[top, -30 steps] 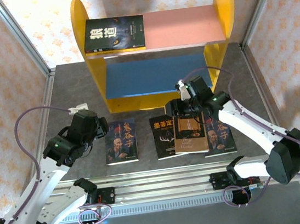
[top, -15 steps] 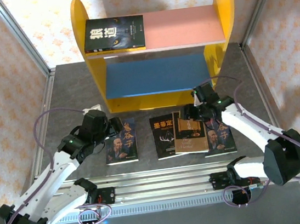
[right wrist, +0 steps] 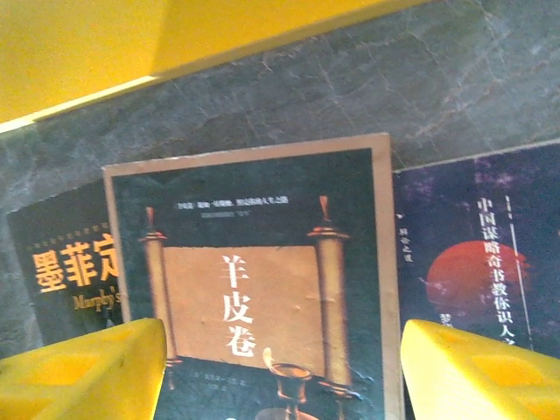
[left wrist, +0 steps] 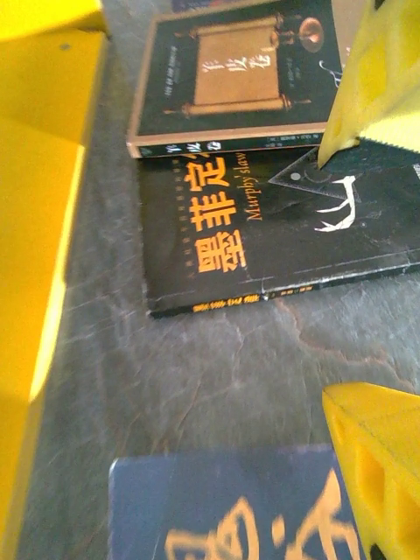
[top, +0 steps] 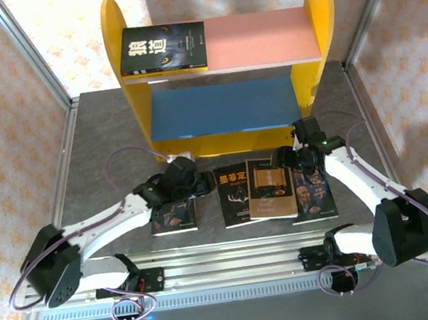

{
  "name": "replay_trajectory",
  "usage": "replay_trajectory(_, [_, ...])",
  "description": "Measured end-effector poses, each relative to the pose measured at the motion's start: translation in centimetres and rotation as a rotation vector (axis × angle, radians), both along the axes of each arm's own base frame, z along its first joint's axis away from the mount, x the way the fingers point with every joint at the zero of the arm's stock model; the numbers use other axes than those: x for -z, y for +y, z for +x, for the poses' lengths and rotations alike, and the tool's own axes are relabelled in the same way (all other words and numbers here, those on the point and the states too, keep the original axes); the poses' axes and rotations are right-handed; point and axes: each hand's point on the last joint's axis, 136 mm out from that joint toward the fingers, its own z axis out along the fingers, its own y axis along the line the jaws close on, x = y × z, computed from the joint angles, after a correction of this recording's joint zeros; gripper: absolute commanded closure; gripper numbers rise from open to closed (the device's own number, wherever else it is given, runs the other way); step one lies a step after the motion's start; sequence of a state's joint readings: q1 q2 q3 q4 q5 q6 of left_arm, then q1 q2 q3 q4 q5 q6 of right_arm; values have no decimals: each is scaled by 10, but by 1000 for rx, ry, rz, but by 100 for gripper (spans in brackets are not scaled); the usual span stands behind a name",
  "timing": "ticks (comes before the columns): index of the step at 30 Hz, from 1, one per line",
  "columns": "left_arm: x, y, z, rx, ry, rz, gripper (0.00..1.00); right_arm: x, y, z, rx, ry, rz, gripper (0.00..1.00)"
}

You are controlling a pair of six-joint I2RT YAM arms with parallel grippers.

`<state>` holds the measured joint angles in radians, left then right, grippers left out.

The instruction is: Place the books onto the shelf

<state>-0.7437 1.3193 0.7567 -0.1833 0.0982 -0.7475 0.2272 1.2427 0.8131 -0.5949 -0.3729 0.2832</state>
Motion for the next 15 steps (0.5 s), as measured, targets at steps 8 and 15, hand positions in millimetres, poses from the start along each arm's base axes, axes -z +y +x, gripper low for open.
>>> replay_trajectory(8, [21, -46, 14, 67, 55, -45, 37, 17, -3, -13, 1, 49, -11, 29])
replay_trajectory(15, [28, -61, 14, 90, 75, -65, 37, 28, -3, -17, -2, 90, -13, 30])
